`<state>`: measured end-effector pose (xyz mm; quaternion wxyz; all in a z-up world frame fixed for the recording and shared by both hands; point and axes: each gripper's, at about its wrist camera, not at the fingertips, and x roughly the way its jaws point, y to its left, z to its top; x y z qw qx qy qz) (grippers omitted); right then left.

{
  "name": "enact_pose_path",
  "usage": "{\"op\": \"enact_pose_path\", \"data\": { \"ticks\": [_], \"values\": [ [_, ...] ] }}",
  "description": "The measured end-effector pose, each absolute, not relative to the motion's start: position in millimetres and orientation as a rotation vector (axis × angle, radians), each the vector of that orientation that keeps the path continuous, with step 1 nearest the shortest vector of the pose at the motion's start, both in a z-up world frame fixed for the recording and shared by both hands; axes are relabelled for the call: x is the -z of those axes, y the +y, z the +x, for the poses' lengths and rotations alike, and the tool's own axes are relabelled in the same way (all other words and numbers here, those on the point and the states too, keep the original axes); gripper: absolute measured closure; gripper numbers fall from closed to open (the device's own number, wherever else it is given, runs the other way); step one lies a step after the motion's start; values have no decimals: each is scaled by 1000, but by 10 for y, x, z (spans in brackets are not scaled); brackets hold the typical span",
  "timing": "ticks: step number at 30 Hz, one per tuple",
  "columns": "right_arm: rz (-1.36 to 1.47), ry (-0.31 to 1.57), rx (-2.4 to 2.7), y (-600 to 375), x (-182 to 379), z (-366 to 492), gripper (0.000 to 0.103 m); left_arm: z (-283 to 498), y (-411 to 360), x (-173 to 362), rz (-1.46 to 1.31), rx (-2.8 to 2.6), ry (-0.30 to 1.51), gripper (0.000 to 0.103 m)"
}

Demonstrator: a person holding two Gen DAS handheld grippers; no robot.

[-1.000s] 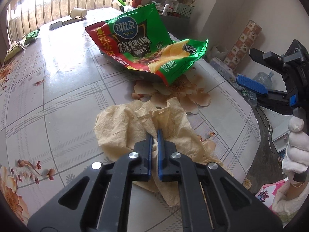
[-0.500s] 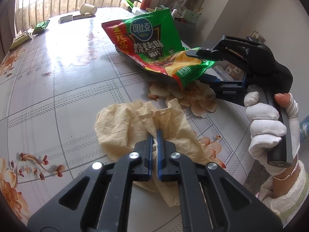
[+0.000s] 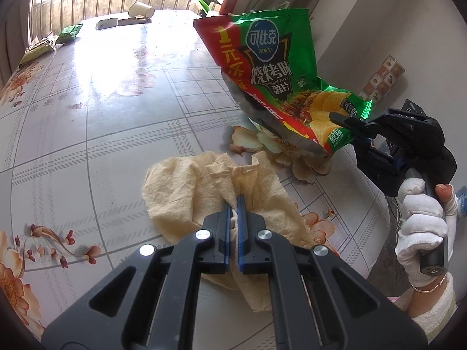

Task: Collect trash
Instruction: 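Grasp the green chip bag with the right tool while the left tool holds the paper, then carry the chip bag and paper to the wastebasket and open both tools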

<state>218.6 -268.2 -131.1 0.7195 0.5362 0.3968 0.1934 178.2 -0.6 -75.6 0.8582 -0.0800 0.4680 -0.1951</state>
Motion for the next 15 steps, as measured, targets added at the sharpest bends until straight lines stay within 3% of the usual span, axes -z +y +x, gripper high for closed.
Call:
{"op": "enact_pose_path", "data": {
  "ticks": [15],
  "values": [
    [1343,576,-310,-4052,1059,977,97,1734,-345,241,-142,483,882,101]
  ]
}}
